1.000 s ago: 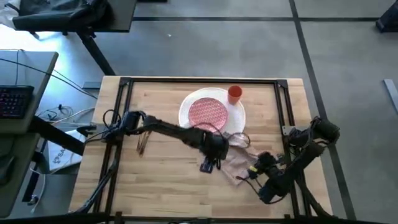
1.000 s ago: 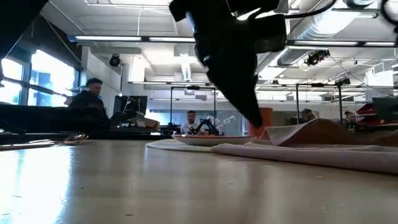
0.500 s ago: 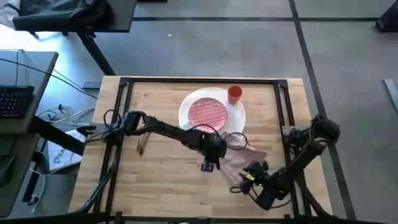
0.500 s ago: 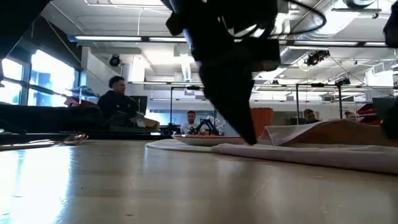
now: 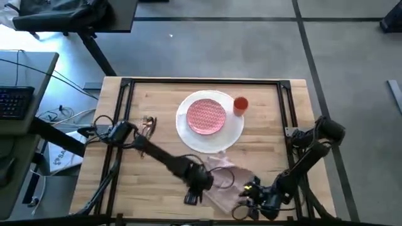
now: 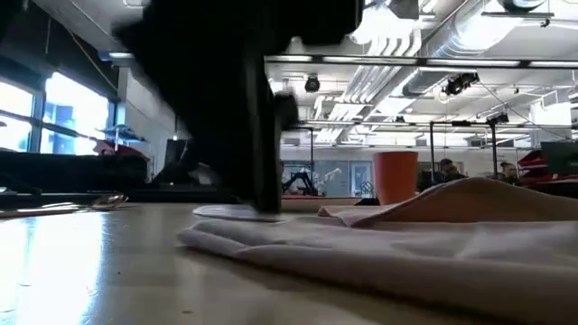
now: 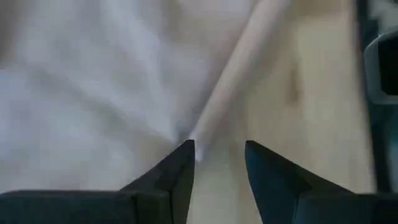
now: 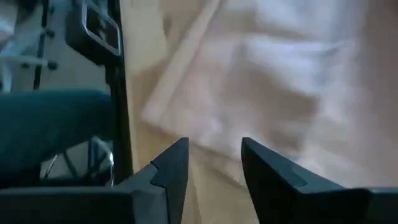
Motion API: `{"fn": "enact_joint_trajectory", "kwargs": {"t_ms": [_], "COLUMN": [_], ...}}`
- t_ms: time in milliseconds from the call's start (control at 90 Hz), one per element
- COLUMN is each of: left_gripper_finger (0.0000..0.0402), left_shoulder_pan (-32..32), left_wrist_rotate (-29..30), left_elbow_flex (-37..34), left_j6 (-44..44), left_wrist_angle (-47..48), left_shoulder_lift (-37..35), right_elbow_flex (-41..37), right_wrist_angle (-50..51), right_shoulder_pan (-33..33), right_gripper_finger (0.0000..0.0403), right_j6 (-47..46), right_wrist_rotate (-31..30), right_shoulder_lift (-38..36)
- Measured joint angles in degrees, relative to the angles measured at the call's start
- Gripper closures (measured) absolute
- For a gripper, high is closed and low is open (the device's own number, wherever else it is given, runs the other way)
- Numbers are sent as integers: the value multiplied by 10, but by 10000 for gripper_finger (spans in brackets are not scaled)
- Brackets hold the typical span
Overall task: Set table place
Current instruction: Fold the napkin
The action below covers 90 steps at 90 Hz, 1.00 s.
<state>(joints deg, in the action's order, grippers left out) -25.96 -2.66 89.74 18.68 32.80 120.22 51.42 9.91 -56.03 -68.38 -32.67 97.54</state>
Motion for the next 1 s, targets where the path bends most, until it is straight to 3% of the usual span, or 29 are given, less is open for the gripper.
{"fn": "enact_joint_trajectory", "kwargs": {"t_ms": [89, 156, 333, 700, 878, 1000], "left_gripper_finger": [278, 278, 275, 271, 271, 271], "left_shoulder_pan": [-9, -3, 46, 61, 49, 37], "left_wrist_rotate": [83, 129, 110, 103, 109, 110], "left_elbow_flex": [4, 1, 3, 2, 2, 2], "left_j6": [15, 23, -34, -116, -133, -149], "left_wrist_angle": [-7, -7, -57, -57, -59, -60], "left_shoulder_lift": [-27, -35, -33, -28, -28, -28], "right_elbow_flex": [4, 4, 2, -1, -47, -73], "right_wrist_angle": [74, 153, 299, 326, 239, 156], "right_shoulder_pan": [-20, -27, -16, 82, 125, 133], "right_gripper_finger": [274, 274, 274, 237, 233, 257], "right_j6": [-90, -177, -318, -187, -96, -49], "right_wrist_rotate": [-65, -81, -76, 8, 52, 69], "right_shoulder_lift": [-28, -42, -45, -27, -27, -28]}}
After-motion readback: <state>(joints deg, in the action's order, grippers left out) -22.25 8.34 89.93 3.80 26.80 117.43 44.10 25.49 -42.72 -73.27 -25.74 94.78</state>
